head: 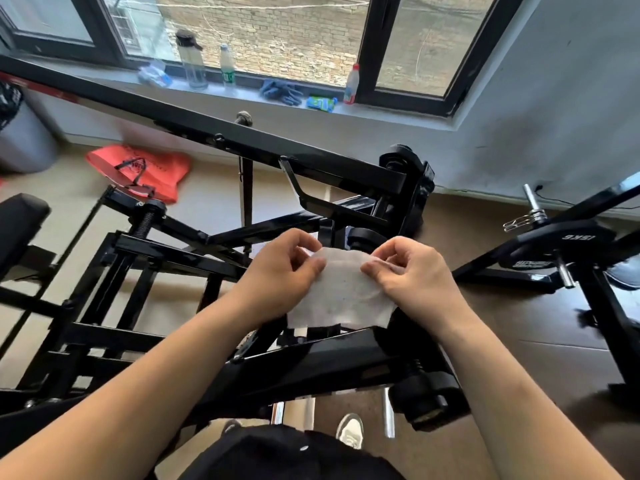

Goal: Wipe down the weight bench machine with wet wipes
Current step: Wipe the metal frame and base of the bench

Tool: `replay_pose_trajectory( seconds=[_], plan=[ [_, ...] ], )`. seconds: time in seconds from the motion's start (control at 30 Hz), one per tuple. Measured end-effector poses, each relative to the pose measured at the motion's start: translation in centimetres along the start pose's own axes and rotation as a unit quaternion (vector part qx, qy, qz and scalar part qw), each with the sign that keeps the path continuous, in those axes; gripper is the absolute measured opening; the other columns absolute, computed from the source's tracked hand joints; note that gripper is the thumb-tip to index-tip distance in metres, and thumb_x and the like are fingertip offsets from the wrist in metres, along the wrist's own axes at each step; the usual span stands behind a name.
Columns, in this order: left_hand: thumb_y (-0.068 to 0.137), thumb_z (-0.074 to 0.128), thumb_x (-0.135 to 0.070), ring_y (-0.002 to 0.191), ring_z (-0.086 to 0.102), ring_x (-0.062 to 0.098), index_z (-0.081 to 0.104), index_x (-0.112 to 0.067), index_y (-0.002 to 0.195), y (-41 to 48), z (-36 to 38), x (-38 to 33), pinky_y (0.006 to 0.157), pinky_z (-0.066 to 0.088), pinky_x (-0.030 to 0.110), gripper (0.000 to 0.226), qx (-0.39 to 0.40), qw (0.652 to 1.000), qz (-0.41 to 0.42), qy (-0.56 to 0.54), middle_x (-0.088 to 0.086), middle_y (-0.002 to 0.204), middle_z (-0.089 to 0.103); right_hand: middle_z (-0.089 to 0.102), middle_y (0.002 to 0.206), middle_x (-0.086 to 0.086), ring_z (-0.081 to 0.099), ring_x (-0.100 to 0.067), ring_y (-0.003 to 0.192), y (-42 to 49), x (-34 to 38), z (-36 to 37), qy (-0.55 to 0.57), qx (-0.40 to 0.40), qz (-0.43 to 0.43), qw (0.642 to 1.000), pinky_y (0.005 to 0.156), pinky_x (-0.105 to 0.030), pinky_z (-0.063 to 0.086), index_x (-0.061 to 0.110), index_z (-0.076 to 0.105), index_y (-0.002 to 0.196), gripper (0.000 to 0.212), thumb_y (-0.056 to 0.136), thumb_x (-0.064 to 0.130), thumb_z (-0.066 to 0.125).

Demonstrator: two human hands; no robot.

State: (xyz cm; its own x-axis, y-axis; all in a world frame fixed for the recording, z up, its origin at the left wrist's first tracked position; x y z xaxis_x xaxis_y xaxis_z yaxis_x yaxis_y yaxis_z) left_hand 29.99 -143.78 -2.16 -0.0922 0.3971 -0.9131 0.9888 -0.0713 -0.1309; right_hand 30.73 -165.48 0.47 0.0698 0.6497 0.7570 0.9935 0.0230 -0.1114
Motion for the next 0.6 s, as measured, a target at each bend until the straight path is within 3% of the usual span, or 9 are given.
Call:
replay_pose_trajectory(
  seconds=[0.1, 0.17, 0.27, 0.37, 0.47, 0.6],
  plan=[
    [0.095, 0.070, -0.026, 0.079, 0.064, 0.007, 0.069, -0.023, 0.108, 1.2, 1.4, 2.2, 0.084, 0.055, 0.032, 0.013, 0.023, 0.993, -0.017, 0.117, -0.011, 0.087, 0.067, 0.072, 0.081, 0.011, 0.067, -0.010, 0.083, 1.3, -2.1, 1.0, -0.102, -0.015, -0.012, 0.995, 0.080, -0.031, 0.054, 0.027, 0.075, 0.092, 0.004, 0.090, 0.030, 0.077],
    [0.095, 0.069, -0.025, 0.098, 0.063, 0.016, 0.068, -0.020, 0.117, 1.6, 1.5, 2.5, 0.093, 0.052, 0.036, 0.023, 0.027, 0.981, -0.010, 0.192, -0.006, 0.105, 0.067, 0.069, 0.079, 0.015, 0.065, -0.001, 0.080, 1.5, -2.8, 1.4, -0.079, -0.010, -0.011, 0.997, 0.077, -0.022, 0.050, 0.029, 0.075, 0.093, 0.004, 0.090, 0.028, 0.078],
    [0.088, 0.073, -0.011, 0.109, 0.059, 0.031, 0.067, -0.012, 0.122, 1.7, 1.6, 0.7, 0.090, 0.054, 0.049, 0.035, -0.048, 0.937, 0.141, 0.317, 0.006, 0.123, 0.062, 0.067, 0.076, 0.019, 0.061, 0.011, 0.076, 1.8, -3.5, 1.6, -0.036, -0.020, 0.003, 0.999, 0.068, -0.005, 0.041, 0.033, 0.071, 0.087, 0.013, 0.086, 0.026, 0.083],
    [0.089, 0.070, -0.007, 0.108, 0.063, 0.028, 0.069, -0.011, 0.120, 1.5, 3.8, -1.2, 0.084, 0.057, 0.043, 0.031, 0.006, 0.934, 0.249, 0.256, 0.004, 0.125, 0.063, 0.069, 0.076, 0.013, 0.061, 0.007, 0.070, 1.7, -3.7, 1.7, -0.011, -0.033, 0.017, 0.999, 0.065, -0.006, 0.043, 0.028, 0.073, 0.087, 0.015, 0.082, 0.026, 0.087],
    [0.093, 0.066, -0.016, 0.106, 0.060, 0.020, 0.066, -0.020, 0.127, 1.9, 6.1, -1.1, 0.087, 0.054, 0.038, 0.034, 0.096, 0.935, 0.265, 0.214, -0.003, 0.124, 0.060, 0.071, 0.089, 0.009, 0.058, 0.005, 0.065, 0.8, -3.9, 0.6, 0.026, -0.070, 0.042, 0.996, 0.062, -0.007, 0.043, 0.025, 0.074, 0.098, 0.018, 0.085, 0.031, 0.085],
    [0.092, 0.073, -0.016, 0.079, 0.053, 0.012, 0.069, -0.015, 0.122, 2.5, 6.3, 0.0, 0.066, 0.048, 0.027, 0.031, 0.036, 0.941, 0.260, 0.215, 0.004, 0.114, 0.057, 0.071, 0.105, 0.012, 0.066, 0.003, 0.083, -1.8, -4.4, -0.4, 0.057, -0.077, 0.081, 0.992, 0.073, -0.009, 0.051, 0.027, 0.072, 0.110, 0.019, 0.091, 0.027, 0.077]
  ],
)
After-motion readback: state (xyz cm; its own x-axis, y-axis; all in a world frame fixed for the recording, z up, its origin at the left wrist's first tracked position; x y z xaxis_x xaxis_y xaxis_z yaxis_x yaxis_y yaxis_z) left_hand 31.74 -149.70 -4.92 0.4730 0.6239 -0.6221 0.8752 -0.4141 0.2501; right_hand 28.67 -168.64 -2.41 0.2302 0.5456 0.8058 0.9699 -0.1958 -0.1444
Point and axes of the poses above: each hand's wrist, its own y-axis towards the middle knuckle, its own z-axis out of the palm, x = y × z, the point moved 3 cm from there along y, towards the middle knuckle
